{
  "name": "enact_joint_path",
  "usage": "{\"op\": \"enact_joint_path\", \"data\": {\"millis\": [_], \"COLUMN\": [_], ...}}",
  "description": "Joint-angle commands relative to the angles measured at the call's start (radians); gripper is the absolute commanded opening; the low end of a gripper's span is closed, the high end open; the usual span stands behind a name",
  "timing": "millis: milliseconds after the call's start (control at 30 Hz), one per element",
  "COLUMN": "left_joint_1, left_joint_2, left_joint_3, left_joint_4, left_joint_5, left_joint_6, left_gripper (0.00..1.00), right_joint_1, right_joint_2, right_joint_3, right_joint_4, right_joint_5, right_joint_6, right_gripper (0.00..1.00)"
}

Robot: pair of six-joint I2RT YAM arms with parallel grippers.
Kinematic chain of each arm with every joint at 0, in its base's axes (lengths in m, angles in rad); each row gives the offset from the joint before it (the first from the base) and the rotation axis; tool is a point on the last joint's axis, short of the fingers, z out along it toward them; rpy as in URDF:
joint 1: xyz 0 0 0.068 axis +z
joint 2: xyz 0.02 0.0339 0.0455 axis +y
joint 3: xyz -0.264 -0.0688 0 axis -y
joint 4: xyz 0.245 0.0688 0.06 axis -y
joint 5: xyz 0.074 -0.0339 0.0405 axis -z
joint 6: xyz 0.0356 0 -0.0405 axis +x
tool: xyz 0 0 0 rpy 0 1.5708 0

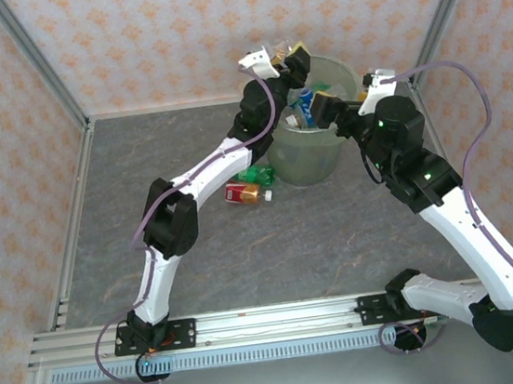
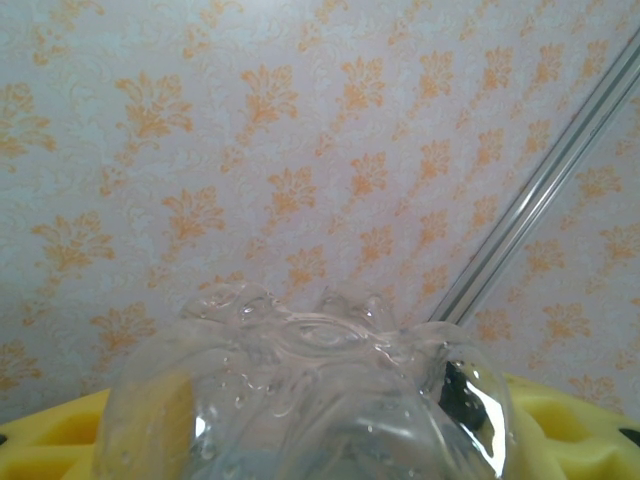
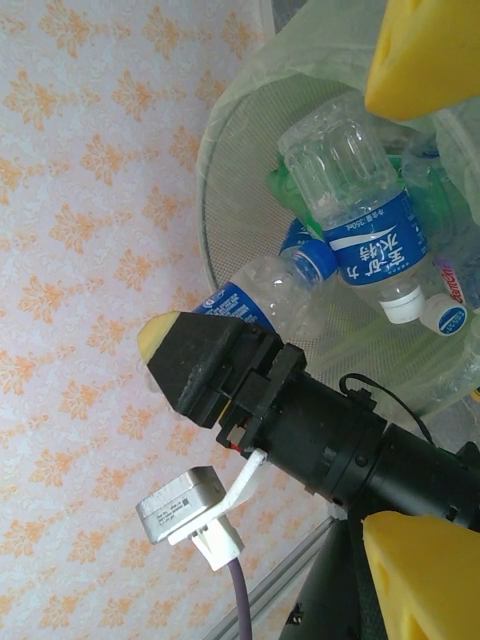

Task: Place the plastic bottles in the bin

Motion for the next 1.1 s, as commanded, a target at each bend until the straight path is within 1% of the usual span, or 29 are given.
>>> {"op": "enact_joint_path", "data": {"millis": [0, 167, 200, 233, 267, 333, 367, 433, 467, 667, 833, 1067], "left_joint_1": [-0.007, -0.012, -0.012, -0.012, -0.012, -0.011, -0.012, -0.012, -0.012, -0.014, -0.014, -0.013], "left_joint_2": [0.040, 0.078, 0.077, 0.073, 0.068, 0.053, 0.045, 0.026, 0.016, -0.059, -0.120, -0.253], "left_joint_3": [0.074, 0.148, 0.152, 0.152, 0.153, 0.150, 0.150, 0.145, 0.141, 0.093, 0.068, -0.057], "left_joint_4": [0.043, -0.042, -0.053, -0.064, -0.077, -0.101, -0.112, -0.133, -0.138, -0.157, -0.198, -0.219], "left_joint_5": [-0.019, -0.003, -0.001, 0.004, 0.012, 0.021, 0.025, 0.036, 0.041, 0.054, 0.044, 0.006], "left_joint_6": [0.015, 0.056, 0.061, 0.067, 0.074, 0.077, 0.081, 0.085, 0.084, 0.081, 0.076, 0.077], "left_gripper": [0.42, 0.43, 0.44, 0.55, 0.68, 0.88, 0.92, 0.94, 0.99, 0.99, 0.99, 0.99], "right_joint_1": [0.007, 0.005, 0.005, 0.005, 0.005, 0.005, 0.004, 0.004, 0.004, 0.004, 0.004, 0.004], "right_joint_2": [-0.024, -0.027, -0.026, -0.026, -0.025, -0.022, -0.021, -0.017, -0.015, -0.006, -0.006, 0.001], "right_joint_3": [-0.011, -0.016, -0.020, -0.022, -0.024, -0.028, -0.027, -0.029, -0.028, -0.026, -0.028, -0.023], "right_joint_4": [-0.020, -0.022, -0.022, -0.019, -0.018, -0.014, -0.013, -0.008, -0.004, 0.006, 0.011, 0.013], "right_joint_5": [0.031, 0.036, 0.036, 0.033, 0.031, 0.029, 0.028, 0.024, 0.023, 0.018, 0.010, 0.005], "right_joint_6": [-0.016, -0.018, -0.017, -0.017, -0.017, -0.017, -0.016, -0.017, -0.019, -0.017, -0.013, -0.015], "right_gripper": [1.00, 1.00, 1.00, 1.00, 1.00, 1.00, 1.00, 1.00, 1.00, 1.00, 1.00, 0.99]}}
